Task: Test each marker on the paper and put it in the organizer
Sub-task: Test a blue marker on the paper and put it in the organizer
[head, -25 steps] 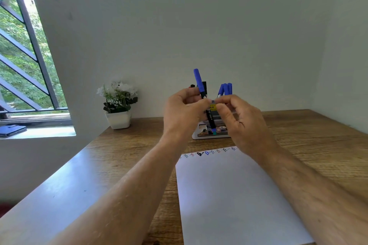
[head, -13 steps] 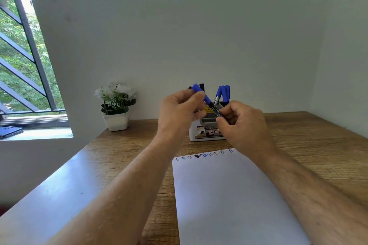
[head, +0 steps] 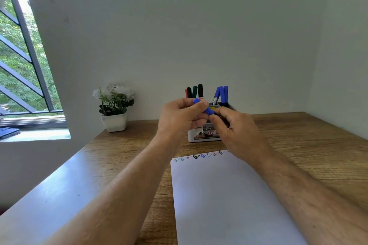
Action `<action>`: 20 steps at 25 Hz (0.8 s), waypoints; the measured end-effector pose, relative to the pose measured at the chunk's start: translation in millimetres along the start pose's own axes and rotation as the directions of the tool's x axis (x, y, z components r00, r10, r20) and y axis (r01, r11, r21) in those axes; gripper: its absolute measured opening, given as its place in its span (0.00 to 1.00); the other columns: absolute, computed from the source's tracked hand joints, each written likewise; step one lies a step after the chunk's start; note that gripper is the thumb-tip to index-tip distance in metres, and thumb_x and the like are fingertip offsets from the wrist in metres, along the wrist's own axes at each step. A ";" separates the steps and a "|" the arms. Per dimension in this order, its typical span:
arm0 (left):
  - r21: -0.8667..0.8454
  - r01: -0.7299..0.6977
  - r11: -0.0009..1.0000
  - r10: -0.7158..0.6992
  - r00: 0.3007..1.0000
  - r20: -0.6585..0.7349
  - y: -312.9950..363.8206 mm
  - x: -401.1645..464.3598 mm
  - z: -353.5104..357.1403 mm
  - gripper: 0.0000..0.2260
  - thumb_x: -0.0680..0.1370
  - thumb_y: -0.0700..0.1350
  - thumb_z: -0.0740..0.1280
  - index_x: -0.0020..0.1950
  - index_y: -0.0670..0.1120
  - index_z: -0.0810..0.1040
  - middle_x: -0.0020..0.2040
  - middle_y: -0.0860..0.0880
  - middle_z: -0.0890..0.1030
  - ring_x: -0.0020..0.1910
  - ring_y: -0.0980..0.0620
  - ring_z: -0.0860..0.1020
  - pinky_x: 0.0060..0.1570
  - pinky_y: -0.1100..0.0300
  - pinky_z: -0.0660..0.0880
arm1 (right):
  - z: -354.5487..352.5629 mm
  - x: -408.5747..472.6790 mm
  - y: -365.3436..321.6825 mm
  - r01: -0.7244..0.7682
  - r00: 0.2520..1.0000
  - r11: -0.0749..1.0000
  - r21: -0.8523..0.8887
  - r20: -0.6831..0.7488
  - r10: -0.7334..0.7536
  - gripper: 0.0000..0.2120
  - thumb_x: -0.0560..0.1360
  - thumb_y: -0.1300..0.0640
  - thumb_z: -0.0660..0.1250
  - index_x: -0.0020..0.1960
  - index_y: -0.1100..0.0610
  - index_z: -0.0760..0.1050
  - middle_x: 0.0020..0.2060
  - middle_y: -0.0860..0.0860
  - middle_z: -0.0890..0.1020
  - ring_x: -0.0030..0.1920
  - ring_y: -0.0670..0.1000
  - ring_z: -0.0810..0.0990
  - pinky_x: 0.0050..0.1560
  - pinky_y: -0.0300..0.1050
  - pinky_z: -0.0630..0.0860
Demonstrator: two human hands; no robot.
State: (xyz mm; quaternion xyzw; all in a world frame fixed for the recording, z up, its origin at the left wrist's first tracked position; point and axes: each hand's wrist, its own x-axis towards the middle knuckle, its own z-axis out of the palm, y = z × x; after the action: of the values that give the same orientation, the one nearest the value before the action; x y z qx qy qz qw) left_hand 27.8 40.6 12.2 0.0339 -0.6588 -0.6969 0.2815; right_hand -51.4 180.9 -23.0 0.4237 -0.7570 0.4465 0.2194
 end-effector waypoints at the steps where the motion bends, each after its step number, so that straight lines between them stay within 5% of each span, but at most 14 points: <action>1: 0.002 0.006 1.000 -0.006 1.000 -0.001 -0.8 -0.3 0.6 0.10 0.73 0.44 0.75 0.51 0.41 0.83 0.42 0.43 0.87 0.41 0.50 0.86 0.38 0.62 0.81 | -0.4 0.5 0.4 -0.004 1.000 1.000 -0.006 -0.014 0.004 0.11 0.81 0.46 0.61 0.57 0.46 0.80 0.29 0.44 0.78 0.30 0.44 0.76 0.27 0.36 0.70; 9: -0.036 0.029 0.999 -0.030 0.999 -0.025 0.1 -1.3 4.3 0.06 0.74 0.43 0.75 0.47 0.42 0.83 0.40 0.43 0.87 0.35 0.52 0.85 0.33 0.64 0.80 | -7.2 3.3 -5.4 -0.024 0.997 1.000 -0.013 -0.076 0.023 0.16 0.77 0.38 0.63 0.46 0.47 0.84 0.25 0.43 0.76 0.26 0.42 0.74 0.24 0.33 0.68; 13: -0.102 0.009 0.995 -0.018 0.997 -0.080 2.5 0.4 -0.8 0.06 0.75 0.43 0.74 0.49 0.41 0.82 0.40 0.43 0.86 0.34 0.52 0.84 0.33 0.63 0.81 | -9.0 3.2 -9.0 -0.052 0.994 0.992 -0.119 -0.102 0.040 0.19 0.75 0.33 0.60 0.33 0.43 0.74 0.22 0.43 0.73 0.25 0.41 0.74 0.22 0.32 0.62; 16: -0.220 -0.013 0.975 -0.017 0.991 -0.134 7.4 3.4 -8.7 0.06 0.75 0.40 0.73 0.49 0.40 0.81 0.40 0.41 0.86 0.33 0.52 0.83 0.32 0.64 0.80 | -8.2 2.7 -4.1 -0.094 0.989 0.986 -0.135 -0.129 0.076 0.18 0.77 0.36 0.59 0.39 0.47 0.78 0.25 0.42 0.75 0.28 0.38 0.76 0.23 0.30 0.66; 20: -0.336 0.036 0.941 -0.084 0.988 -0.130 7.9 2.7 -9.2 0.05 0.73 0.32 0.72 0.45 0.38 0.77 0.50 0.34 0.84 0.42 0.46 0.86 0.36 0.62 0.81 | -4.8 4.5 0.0 -0.130 0.973 0.991 0.020 -0.192 0.131 0.12 0.82 0.51 0.61 0.54 0.56 0.81 0.31 0.42 0.75 0.33 0.31 0.75 0.28 0.25 0.68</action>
State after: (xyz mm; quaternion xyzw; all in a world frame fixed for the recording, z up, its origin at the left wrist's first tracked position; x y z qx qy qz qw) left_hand 32.1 31.3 19.3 0.0554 -0.5086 -0.8021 0.3080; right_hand -54.1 183.1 -17.4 0.3286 -0.7566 0.5018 0.2604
